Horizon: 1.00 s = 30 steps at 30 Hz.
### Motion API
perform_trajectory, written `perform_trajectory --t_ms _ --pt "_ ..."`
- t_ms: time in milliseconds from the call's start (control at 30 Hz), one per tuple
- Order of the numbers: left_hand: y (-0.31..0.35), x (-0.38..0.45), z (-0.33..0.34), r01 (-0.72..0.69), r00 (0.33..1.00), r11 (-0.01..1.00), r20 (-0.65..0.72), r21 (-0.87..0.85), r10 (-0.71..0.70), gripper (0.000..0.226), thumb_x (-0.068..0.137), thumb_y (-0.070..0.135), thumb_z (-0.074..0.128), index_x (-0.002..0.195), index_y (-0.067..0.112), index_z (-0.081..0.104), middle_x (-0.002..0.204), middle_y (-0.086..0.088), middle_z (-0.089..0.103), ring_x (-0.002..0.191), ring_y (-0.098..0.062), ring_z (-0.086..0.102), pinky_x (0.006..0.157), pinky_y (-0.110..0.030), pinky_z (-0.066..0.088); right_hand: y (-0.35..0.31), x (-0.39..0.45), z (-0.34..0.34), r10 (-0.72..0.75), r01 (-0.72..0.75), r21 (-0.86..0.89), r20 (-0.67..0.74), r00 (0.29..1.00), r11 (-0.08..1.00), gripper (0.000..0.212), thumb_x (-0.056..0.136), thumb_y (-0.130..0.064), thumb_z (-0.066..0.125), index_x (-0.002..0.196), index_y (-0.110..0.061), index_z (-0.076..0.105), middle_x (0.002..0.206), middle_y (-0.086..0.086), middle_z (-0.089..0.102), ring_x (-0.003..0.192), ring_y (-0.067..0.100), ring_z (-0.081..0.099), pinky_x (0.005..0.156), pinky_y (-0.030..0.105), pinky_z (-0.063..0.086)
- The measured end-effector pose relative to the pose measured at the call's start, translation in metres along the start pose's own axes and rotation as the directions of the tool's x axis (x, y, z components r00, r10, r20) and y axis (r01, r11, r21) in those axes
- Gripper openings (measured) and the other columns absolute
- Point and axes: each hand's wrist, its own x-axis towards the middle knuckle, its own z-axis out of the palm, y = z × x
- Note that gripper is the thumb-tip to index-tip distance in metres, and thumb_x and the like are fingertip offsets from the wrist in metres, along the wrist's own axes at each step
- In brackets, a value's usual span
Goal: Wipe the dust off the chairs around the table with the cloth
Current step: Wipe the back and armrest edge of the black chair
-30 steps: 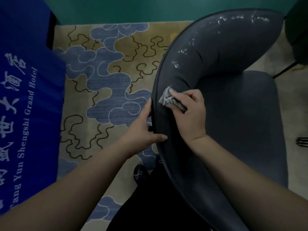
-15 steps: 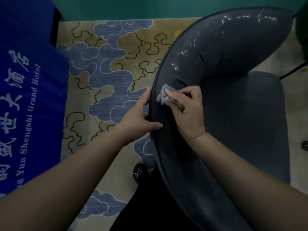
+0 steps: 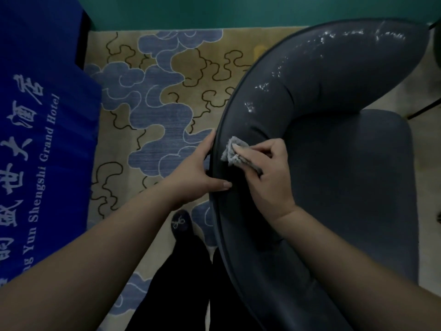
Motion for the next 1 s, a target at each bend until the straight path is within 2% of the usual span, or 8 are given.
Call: perform_trajectory --t_ms 100,200,333,467,567,667,800,1000 --pt "0.003 0.009 -0.007 0.012 0.999 1.000 0.048 -0.013 -0.012 0.114 0.072 -0.002 0.079 0.149 0.048 0.011 0.146 0.015 0.038 0.116 -0.015 0.060 0.087 -0.034 0.057 0.005 0.034 0.004 -0.007 0.006 -0.055 -0.010 1.000 0.998 0.028 0.081 -0.005 0.072 0.107 -0.013 0.073 0.094 0.009 0.047 0.090 0.032 0.053 0.083 0.043 0.048" --pt "0.009 0.021 -0.015 0.014 0.994 1.000 0.111 -0.011 -0.012 0.116 0.072 0.000 0.080 0.149 0.050 0.009 0.147 0.013 0.038 0.117 -0.015 0.059 0.086 -0.033 0.057 0.011 0.065 0.012 0.063 -0.071 -0.089 -0.092 0.994 0.993 0.028 0.081 -0.010 0.073 0.109 -0.017 0.072 0.097 0.005 0.044 0.093 0.032 0.052 0.087 0.039 0.047" --pt "0.017 0.035 -0.025 0.004 0.983 1.000 0.181 -0.007 -0.002 0.118 0.072 -0.003 0.079 0.150 0.049 0.007 0.147 0.011 0.039 0.117 -0.014 0.059 0.085 -0.038 0.057 0.002 0.028 0.015 0.086 -0.094 -0.058 -0.125 0.988 0.994 0.026 0.084 -0.010 0.072 0.109 -0.017 0.072 0.098 0.008 0.046 0.091 0.031 0.052 0.083 0.044 0.048" --pt "0.025 0.049 -0.033 -0.006 0.972 1.000 0.234 0.026 0.000 0.120 0.071 -0.001 0.080 0.150 0.048 0.004 0.143 0.016 0.039 0.112 -0.012 0.061 0.083 -0.031 0.057 0.005 0.051 0.014 0.070 -0.089 -0.139 -0.133 0.989 0.986 0.025 0.082 -0.007 0.072 0.106 -0.015 0.073 0.095 0.010 0.047 0.089 0.032 0.052 0.081 0.042 0.048" --pt "0.034 0.060 -0.038 -0.033 0.967 0.997 0.254 0.073 0.014 0.120 0.073 0.000 0.080 0.150 0.048 0.002 0.146 0.016 0.034 0.110 -0.011 0.062 0.085 -0.031 0.057 0.011 0.084 0.018 0.147 -0.174 -0.143 -0.184 0.972 0.974 0.027 0.082 -0.007 0.072 0.107 -0.017 0.073 0.097 0.013 0.048 0.091 0.034 0.052 0.085 0.045 0.047" --pt "0.042 0.072 -0.043 -0.042 0.954 0.996 0.299 0.078 0.017 0.118 0.074 -0.002 0.078 0.150 0.047 0.003 0.143 0.017 0.037 0.108 -0.012 0.063 0.081 -0.028 0.057 0.005 0.067 0.021 0.180 -0.212 -0.144 -0.211 0.961 0.967 0.034 0.079 0.001 0.072 0.107 -0.019 0.073 0.097 0.011 0.047 0.090 0.031 0.052 0.081 0.042 0.049" --pt "0.052 0.088 -0.050 -0.099 0.939 0.984 0.340 0.151 0.042 0.118 0.073 0.005 0.080 0.149 0.049 0.001 0.144 0.017 0.040 0.113 -0.003 0.058 0.090 -0.034 0.055 -0.001 0.063 0.019 0.200 -0.230 -0.137 -0.204 0.958 0.963 0.039 0.077 0.007 0.071 0.104 -0.020 0.073 0.095 0.008 0.047 0.089 0.028 0.053 0.082 0.035 0.050" --pt "0.056 0.102 -0.056 -0.085 0.918 0.987 0.395 0.134 0.025 0.119 0.074 0.005 0.079 0.149 0.049 -0.003 0.139 0.023 0.041 0.103 -0.009 0.065 0.086 -0.038 0.057 0.004 0.099 0.022 0.302 -0.356 -0.138 -0.308 0.902 0.924 0.030 0.080 -0.001 0.072 0.104 -0.019 0.074 0.097 0.007 0.046 0.093 0.028 0.052 0.086 0.030 0.048"
